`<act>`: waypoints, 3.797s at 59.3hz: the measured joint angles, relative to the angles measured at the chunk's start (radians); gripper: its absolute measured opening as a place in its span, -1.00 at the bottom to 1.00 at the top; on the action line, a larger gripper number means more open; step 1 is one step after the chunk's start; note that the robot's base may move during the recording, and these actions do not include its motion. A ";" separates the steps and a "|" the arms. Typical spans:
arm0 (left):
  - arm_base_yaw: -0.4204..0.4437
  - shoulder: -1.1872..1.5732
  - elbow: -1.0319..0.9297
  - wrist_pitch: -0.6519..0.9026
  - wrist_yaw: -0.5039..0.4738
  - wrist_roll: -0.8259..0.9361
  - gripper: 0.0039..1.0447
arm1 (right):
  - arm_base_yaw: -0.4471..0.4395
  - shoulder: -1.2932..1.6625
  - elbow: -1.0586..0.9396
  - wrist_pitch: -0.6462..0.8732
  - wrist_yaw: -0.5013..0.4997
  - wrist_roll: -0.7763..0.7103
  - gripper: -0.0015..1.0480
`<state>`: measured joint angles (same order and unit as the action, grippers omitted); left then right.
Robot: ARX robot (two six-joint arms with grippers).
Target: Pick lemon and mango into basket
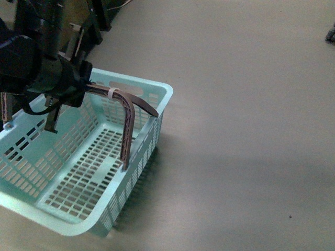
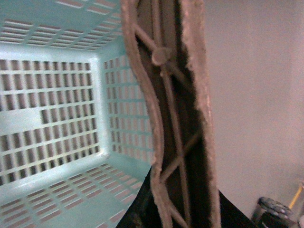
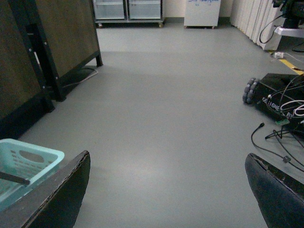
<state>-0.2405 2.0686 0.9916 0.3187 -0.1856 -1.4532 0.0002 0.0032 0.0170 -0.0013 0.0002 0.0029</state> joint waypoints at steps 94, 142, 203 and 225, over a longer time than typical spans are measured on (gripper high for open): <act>-0.041 -1.088 -0.152 -0.423 -0.001 -0.130 -0.91 | 0.000 0.000 0.000 0.000 0.000 0.000 0.83; -0.041 -1.087 -0.151 -0.424 -0.001 -0.129 -0.91 | 0.000 0.000 0.000 0.000 0.000 0.000 0.83; -0.041 -1.087 -0.151 -0.424 -0.001 -0.130 -0.91 | 0.000 0.000 0.000 0.000 0.000 0.000 0.83; -0.041 -1.087 -0.151 -0.424 -0.001 -0.130 -0.91 | 0.000 0.000 0.000 0.000 0.000 0.000 0.83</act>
<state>-0.2813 0.9817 0.8410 -0.1055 -0.1867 -1.5829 0.0002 0.0032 0.0170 -0.0013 0.0006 0.0029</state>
